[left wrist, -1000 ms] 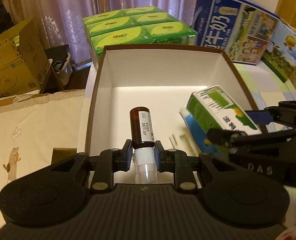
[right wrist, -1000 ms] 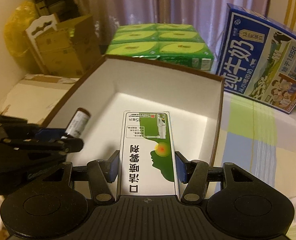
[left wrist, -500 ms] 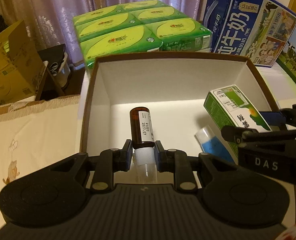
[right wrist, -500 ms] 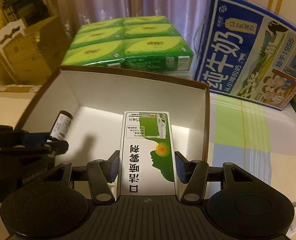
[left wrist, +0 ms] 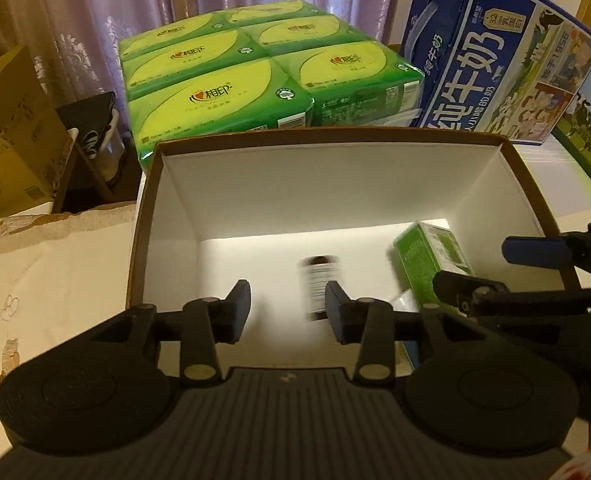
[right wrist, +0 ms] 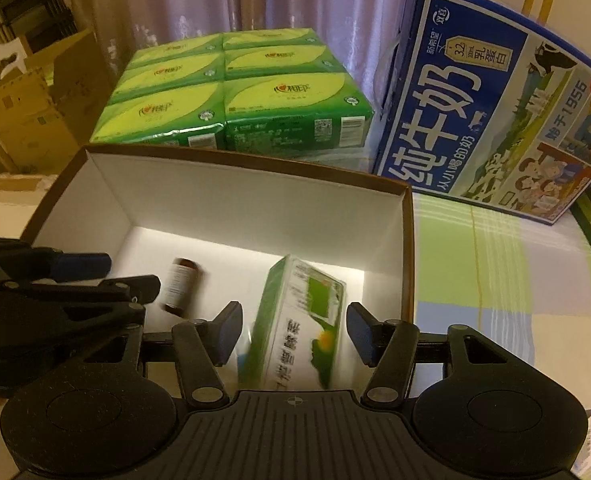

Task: Organize rigid objects
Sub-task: 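Lower both items into the shoebox and open both tools to release them, then withdraw both tools from the shoebox toward the remaining items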

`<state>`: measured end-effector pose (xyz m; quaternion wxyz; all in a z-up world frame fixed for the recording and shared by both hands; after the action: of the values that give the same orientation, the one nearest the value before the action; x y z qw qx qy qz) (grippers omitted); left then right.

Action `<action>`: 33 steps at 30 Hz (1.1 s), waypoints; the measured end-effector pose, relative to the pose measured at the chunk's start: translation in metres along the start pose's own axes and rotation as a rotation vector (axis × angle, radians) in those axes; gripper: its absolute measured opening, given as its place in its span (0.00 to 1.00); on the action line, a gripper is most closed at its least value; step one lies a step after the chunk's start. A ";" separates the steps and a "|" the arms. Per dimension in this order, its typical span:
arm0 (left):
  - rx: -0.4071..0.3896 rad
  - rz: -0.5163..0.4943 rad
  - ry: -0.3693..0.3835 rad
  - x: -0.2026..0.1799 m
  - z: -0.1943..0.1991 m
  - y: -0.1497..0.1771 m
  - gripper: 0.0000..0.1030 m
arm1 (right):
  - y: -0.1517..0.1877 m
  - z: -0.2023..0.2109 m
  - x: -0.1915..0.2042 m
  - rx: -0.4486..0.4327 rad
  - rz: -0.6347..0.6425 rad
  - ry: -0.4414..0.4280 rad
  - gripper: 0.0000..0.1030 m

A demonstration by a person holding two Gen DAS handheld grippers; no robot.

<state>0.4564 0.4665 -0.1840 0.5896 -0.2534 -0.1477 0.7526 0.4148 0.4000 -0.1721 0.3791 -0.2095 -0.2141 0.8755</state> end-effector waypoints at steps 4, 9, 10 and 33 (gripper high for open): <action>-0.001 0.000 0.006 -0.002 0.002 0.001 0.38 | 0.002 0.004 -0.002 -0.008 -0.007 -0.019 0.54; -0.004 -0.004 0.002 -0.004 0.008 0.004 0.39 | 0.004 0.009 -0.002 -0.010 -0.009 -0.032 0.55; -0.004 -0.003 0.002 -0.005 0.009 0.005 0.39 | 0.005 0.010 -0.002 -0.009 -0.011 -0.035 0.55; -0.065 0.020 0.021 -0.028 0.074 0.041 0.44 | 0.035 0.080 -0.020 -0.100 -0.043 -0.207 0.57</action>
<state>0.3871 0.4343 -0.1388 0.5750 -0.2819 -0.1630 0.7506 0.3651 0.3458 -0.1210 0.3626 -0.1320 -0.2998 0.8725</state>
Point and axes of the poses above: each gripper's, at about its wrist camera, not at the fingertips, and z roughly against the way its jaws point, x to its left, y to its underside, the point moved 10 cm from there along -z, roughly the way its jaws point, and after that the axes turned 14 degrees about y, right-handed, at the moved point
